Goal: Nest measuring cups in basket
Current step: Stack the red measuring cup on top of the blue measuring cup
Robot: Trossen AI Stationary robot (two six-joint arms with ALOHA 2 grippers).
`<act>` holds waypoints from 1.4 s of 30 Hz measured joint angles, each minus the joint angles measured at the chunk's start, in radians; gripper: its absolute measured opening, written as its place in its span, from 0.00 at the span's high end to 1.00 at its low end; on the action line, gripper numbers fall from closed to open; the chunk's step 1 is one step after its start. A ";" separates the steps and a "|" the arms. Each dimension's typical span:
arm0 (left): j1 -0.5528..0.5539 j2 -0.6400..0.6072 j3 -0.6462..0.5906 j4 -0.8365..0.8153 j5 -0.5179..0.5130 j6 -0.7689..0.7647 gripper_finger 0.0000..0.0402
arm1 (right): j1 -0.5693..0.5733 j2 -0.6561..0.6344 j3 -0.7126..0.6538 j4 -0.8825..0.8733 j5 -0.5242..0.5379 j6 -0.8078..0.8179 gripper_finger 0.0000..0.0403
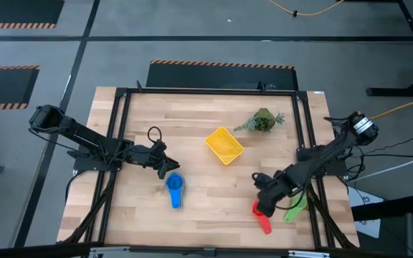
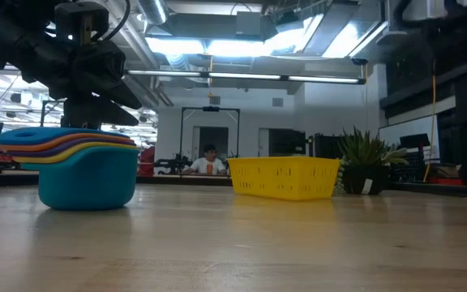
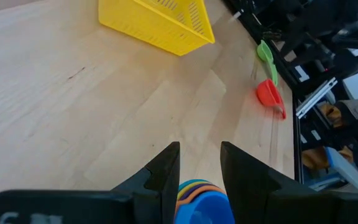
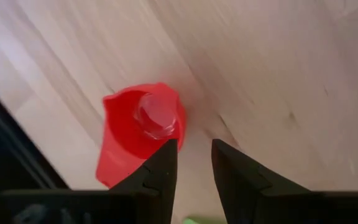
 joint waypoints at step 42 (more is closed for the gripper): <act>0.001 0.000 0.000 0.000 0.000 0.026 0.73 | -0.014 0.212 0.000 0.112 -0.108 -0.033 0.97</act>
